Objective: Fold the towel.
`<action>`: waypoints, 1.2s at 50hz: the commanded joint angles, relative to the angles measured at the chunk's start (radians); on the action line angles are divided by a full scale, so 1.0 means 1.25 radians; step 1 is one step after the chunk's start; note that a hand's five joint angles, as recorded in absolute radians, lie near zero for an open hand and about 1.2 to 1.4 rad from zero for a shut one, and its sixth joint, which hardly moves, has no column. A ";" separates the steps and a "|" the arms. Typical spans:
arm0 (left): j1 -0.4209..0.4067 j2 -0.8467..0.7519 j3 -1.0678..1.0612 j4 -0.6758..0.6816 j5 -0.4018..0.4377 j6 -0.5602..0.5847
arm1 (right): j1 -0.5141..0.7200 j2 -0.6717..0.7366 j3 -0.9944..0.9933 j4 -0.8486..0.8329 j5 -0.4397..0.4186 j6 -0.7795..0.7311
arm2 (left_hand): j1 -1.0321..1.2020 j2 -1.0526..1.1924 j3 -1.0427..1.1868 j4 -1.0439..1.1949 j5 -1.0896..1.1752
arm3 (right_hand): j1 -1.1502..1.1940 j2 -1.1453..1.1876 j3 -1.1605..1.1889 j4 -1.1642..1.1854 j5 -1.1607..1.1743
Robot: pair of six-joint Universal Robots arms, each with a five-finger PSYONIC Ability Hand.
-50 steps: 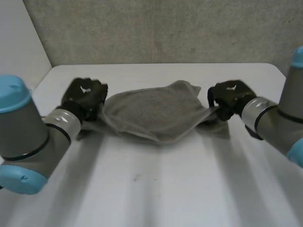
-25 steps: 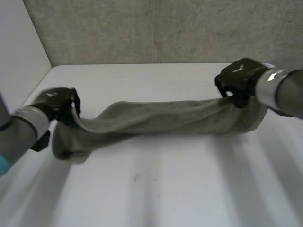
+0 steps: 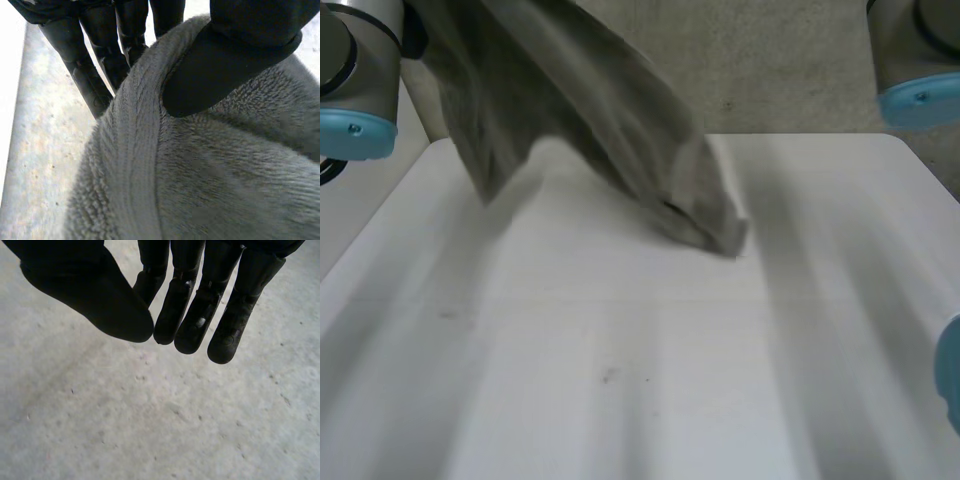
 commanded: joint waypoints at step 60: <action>0.019 0.795 -1.017 -0.041 0.232 0.206 | 0.195 0.257 0.292 0.123 -0.418 0.191 | 0.162 0.144 0.144 0.143 0.155 | -0.564 -0.419 -0.420 -0.422 -0.416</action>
